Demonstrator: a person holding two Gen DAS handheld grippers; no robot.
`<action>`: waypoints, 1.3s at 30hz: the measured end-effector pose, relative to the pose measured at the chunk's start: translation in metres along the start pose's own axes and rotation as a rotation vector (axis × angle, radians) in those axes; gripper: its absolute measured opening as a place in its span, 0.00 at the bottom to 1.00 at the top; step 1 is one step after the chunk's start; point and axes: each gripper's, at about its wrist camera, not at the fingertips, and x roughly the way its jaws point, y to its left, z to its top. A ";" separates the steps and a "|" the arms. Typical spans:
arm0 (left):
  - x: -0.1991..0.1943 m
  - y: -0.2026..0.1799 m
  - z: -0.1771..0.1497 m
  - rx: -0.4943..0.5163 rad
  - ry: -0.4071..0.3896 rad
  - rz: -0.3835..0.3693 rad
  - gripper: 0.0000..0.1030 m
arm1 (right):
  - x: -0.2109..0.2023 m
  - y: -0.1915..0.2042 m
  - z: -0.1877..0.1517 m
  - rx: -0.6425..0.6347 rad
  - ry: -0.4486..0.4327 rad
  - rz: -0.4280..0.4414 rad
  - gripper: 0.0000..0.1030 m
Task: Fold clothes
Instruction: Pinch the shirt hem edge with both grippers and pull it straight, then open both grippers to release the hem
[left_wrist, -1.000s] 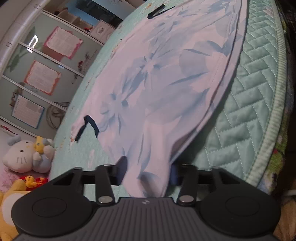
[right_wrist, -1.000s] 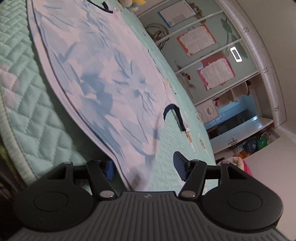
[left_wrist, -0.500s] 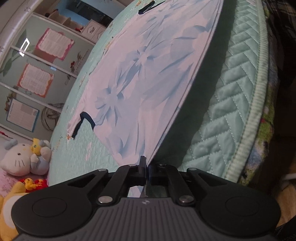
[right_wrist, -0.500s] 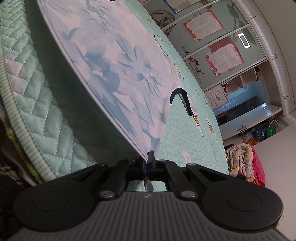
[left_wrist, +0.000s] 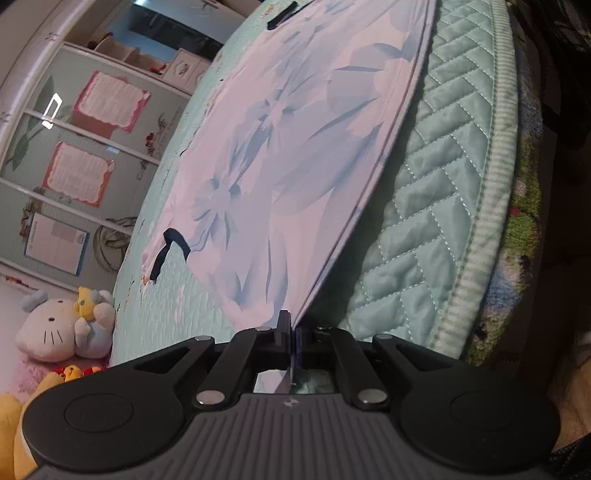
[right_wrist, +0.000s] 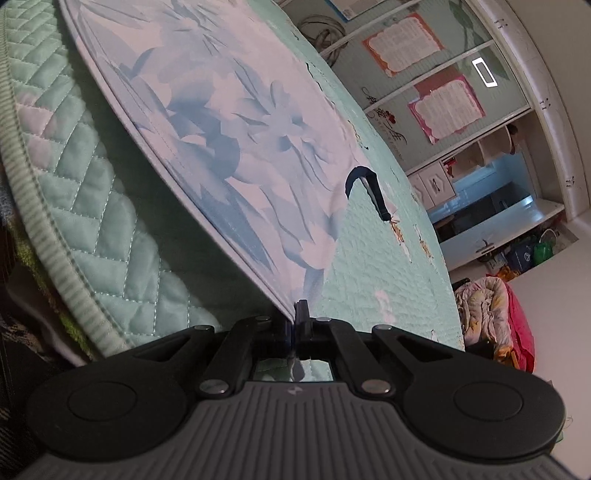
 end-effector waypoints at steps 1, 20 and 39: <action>-0.001 -0.002 -0.001 0.011 0.000 0.010 0.03 | -0.002 0.001 -0.001 -0.007 -0.001 0.002 0.01; -0.068 0.028 0.003 -0.292 -0.152 -0.109 0.40 | -0.059 -0.023 0.017 0.159 -0.100 0.114 0.20; -0.028 -0.007 0.081 -0.231 -0.268 -0.216 0.41 | -0.064 0.052 0.085 -0.033 -0.308 0.258 0.21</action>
